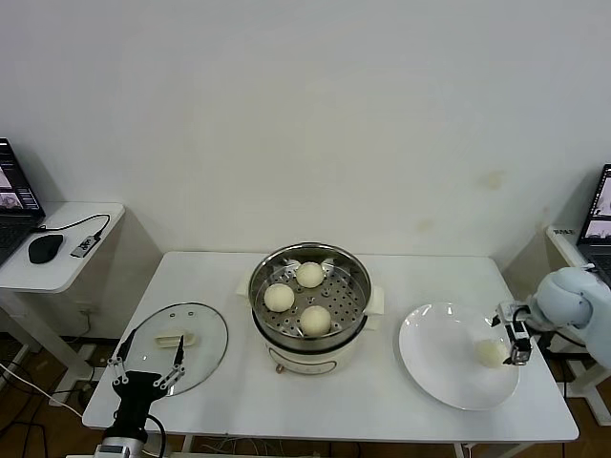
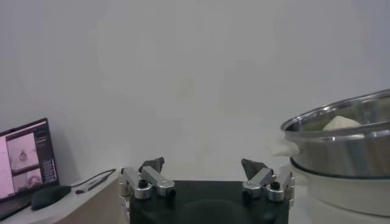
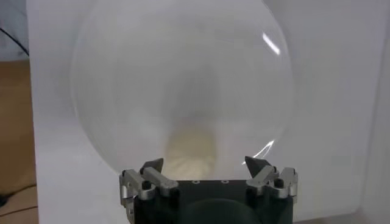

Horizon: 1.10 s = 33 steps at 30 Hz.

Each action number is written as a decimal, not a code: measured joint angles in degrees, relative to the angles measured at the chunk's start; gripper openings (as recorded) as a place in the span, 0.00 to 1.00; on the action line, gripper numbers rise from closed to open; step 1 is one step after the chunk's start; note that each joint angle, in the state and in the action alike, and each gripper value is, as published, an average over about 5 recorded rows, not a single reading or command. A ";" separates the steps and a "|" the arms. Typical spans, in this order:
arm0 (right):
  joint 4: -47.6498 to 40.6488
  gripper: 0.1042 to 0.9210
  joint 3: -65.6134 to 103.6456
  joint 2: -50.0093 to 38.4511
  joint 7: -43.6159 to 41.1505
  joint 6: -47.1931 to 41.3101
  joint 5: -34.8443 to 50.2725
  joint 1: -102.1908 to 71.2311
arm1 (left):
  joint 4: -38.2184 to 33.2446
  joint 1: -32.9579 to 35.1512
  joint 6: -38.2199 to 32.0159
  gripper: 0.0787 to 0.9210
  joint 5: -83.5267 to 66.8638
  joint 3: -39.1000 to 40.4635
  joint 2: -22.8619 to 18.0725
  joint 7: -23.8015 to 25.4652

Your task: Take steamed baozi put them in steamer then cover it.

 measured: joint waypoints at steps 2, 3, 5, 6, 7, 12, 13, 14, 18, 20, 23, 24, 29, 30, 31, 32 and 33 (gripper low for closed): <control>-0.89 0.88 0.63 0.57 -0.04 0.04 -0.48 -0.77 | 0.00 -0.01 -0.01 0.88 0.00 -0.03 0.01 0.00; -1.30 0.88 0.90 0.83 -0.02 0.08 -0.70 -1.08 | 0.00 -0.04 -0.01 0.88 0.00 -0.03 0.01 0.00; -2.11 0.88 1.40 1.38 0.09 0.19 -1.16 -1.60 | 0.02 -0.14 0.00 0.88 0.00 0.00 -0.04 0.00; -2.49 0.88 1.63 1.64 0.17 0.25 -1.37 -1.82 | 0.02 -0.20 0.00 0.88 -0.01 0.03 -0.08 0.00; -2.87 0.88 1.85 1.91 0.26 0.30 -1.55 -2.02 | 0.03 -0.26 0.02 0.88 -0.01 0.07 -0.11 0.01; -4.47 0.88 2.70 3.34 0.55 0.35 -2.21 -3.06 | 0.09 -0.38 0.07 0.88 -0.03 0.15 -0.14 0.03; -4.77 0.88 2.81 3.62 0.60 0.33 -2.35 -3.29 | 0.14 -0.38 0.07 0.88 -0.03 0.13 -0.13 0.03; -5.06 0.88 2.93 3.89 0.67 0.32 -2.48 -3.50 | 0.19 -0.39 0.07 0.88 -0.03 0.11 -0.13 0.03; -6.04 0.88 3.48 4.85 1.18 0.19 -2.83 -4.02 | 0.40 -0.43 0.06 0.88 -0.03 0.02 -0.14 0.01; -6.42 0.88 3.69 5.27 1.42 0.06 -3.05 -4.10 | 0.56 -0.49 0.04 0.88 -0.02 0.00 -0.17 -0.01; -6.78 0.85 3.83 5.71 1.63 -0.17 -3.28 -4.14 | 0.83 -0.58 -0.04 0.88 0.00 0.00 -0.22 -0.05; -6.84 0.83 3.85 5.80 1.66 -0.25 -3.31 -4.14 | 0.90 -0.61 -0.07 0.88 0.00 0.00 -0.22 -0.07; -7.06 0.73 3.86 6.15 1.57 -0.59 -3.53 -4.14 | 1.00 -0.66 -0.17 0.88 0.00 -0.04 -0.23 -0.11; -7.08 0.71 3.87 6.21 1.54 -0.63 -3.56 -4.13 | 1.00 -0.67 -0.18 0.88 0.00 -0.06 -0.23 -0.11; -7.08 0.70 3.88 6.24 1.50 -0.69 -3.57 -4.12 | 1.00 -0.67 -0.19 0.88 -0.01 -0.10 -0.23 -0.11; -7.04 0.68 3.89 6.25 1.45 -0.76 -3.54 -4.09 | 0.99 -0.67 -0.19 0.88 -0.01 -0.13 -0.22 -0.11; -6.99 0.66 3.88 6.22 1.40 -0.84 -3.47 -4.04 | 0.98 -0.66 -0.19 0.88 -0.01 -0.16 -0.22 -0.11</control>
